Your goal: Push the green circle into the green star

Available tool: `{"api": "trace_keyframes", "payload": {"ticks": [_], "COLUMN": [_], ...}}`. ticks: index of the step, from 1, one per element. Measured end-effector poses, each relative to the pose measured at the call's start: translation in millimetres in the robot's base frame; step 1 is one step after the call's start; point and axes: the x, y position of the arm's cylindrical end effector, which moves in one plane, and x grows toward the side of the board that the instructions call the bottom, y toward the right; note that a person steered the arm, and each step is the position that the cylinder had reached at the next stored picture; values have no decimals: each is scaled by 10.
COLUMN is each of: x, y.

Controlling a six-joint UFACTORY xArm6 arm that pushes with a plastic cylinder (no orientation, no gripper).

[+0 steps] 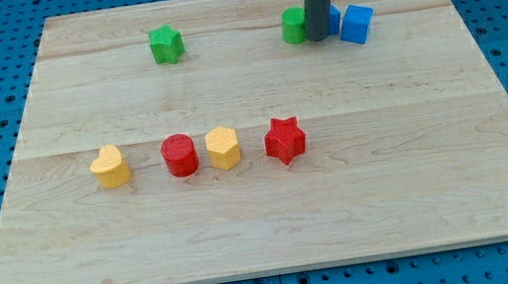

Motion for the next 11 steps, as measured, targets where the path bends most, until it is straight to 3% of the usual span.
{"api": "trace_keyframes", "payload": {"ticks": [1,2,3,4,5,6,7,8,9,10,11], "x": [-79,-118,-431,-659,-135,68,510,759,934,572,773], "y": [-688,-691,-104,-636,-1310,-1553,-1104,-1516,-1780,-2054,-1984]}}
